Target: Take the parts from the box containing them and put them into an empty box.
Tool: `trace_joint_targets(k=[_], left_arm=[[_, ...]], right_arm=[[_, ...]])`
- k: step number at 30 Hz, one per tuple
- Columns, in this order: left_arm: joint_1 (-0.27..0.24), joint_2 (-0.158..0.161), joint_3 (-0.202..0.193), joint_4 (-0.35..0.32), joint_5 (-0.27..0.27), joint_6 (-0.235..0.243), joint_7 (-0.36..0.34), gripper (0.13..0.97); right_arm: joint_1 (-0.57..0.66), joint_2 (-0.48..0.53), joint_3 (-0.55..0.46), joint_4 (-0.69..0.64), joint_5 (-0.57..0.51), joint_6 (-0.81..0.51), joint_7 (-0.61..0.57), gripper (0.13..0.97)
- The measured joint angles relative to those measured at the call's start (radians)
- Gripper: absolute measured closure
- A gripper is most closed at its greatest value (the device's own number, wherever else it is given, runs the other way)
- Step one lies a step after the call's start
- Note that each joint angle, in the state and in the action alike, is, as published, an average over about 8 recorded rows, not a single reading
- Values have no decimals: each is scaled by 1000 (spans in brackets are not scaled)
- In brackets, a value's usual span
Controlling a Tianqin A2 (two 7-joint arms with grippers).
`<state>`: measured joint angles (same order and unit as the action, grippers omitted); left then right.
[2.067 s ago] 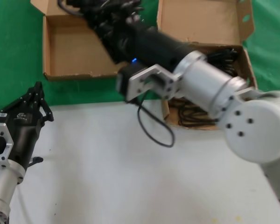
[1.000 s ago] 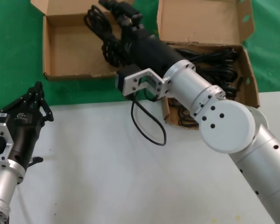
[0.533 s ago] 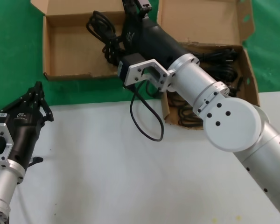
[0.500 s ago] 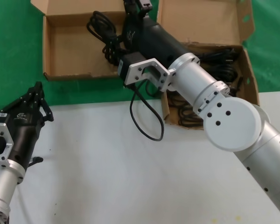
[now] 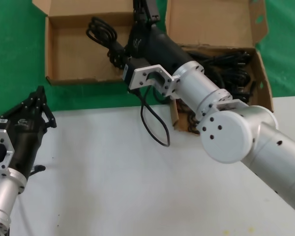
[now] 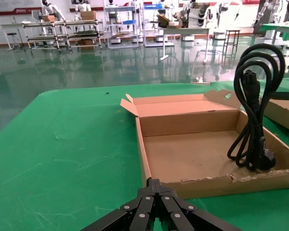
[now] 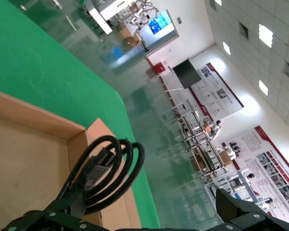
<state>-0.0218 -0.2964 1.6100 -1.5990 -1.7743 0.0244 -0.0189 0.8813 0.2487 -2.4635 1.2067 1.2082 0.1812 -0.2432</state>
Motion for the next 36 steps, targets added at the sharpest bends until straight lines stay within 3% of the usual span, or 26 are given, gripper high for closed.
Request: trace_joint_targets(k=[8, 16, 23, 31, 36], left_arm=[[0, 0, 0, 0, 0, 0, 0, 952], [0, 0, 0, 0, 0, 0, 0, 952], [0, 0, 0, 0, 0, 0, 0, 952], [0, 0, 0, 0, 0, 0, 0, 952], [0, 0, 0, 0, 0, 0, 0, 952]], right_arm=[[71, -25, -95, -89, -78, 95, 167, 149], [92, -45, -110, -112, -120, 120, 225, 129], [44, -25, -37, -25, -111, 82, 184, 129], [-89, 13, 125, 171, -61, 24, 94, 129], [-150, 45, 169, 244, -50, 31, 90, 129]])
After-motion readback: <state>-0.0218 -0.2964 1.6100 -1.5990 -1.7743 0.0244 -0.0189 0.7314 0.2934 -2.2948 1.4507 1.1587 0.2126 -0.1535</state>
